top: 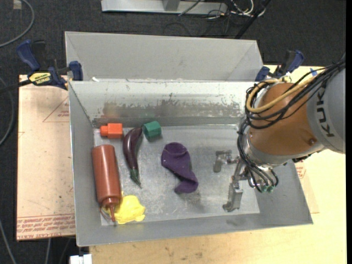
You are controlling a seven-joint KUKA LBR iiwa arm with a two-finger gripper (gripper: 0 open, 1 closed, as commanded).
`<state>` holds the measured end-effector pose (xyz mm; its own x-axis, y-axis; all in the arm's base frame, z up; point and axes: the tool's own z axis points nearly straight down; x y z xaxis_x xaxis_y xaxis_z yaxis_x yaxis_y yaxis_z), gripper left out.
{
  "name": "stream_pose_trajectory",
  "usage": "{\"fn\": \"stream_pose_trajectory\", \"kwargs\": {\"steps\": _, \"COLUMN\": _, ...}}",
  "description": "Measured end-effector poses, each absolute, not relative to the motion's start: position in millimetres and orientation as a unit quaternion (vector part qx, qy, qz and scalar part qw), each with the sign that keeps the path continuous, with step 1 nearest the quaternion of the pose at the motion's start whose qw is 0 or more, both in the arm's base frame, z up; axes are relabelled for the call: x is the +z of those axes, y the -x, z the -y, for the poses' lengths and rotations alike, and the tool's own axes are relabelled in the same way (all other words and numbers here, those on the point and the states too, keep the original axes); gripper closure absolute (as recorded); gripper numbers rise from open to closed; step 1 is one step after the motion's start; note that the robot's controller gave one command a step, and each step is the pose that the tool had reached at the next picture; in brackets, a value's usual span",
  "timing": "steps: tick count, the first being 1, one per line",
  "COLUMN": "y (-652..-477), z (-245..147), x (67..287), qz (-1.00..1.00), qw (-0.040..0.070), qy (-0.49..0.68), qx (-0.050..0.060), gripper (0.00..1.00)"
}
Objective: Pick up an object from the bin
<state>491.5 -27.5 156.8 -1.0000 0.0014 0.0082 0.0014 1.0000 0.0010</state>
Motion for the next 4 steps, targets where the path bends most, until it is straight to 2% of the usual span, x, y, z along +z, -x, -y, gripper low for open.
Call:
{"fn": "stream_pose_trajectory", "kwargs": {"steps": 1, "y": -493.3, "z": 27.5, "x": 161.2, "qz": 1.000, "qw": 0.000, "qy": 0.000, "qx": 0.000, "gripper": 0.00}}
{"fn": "stream_pose_trajectory", "kwargs": {"steps": 2, "y": -530.8, "z": 4.2, "x": 146.4, "qz": 1.000, "qw": 0.000, "qy": 0.029, "qx": 0.000, "gripper": 0.00}}
{"fn": "stream_pose_trajectory", "kwargs": {"steps": 3, "y": -530.8, "z": -19.4, "x": 105.1, "qz": 0.993, "qw": -0.002, "qy": 0.120, "qx": -0.001, "gripper": 0.00}}
{"fn": "stream_pose_trajectory", "kwargs": {"steps": 4, "y": -518.6, "z": -36.2, "x": 83.6, "qz": 0.984, "qw": 0.002, "qy": 0.178, "qx": 0.000, "gripper": 0.00}}
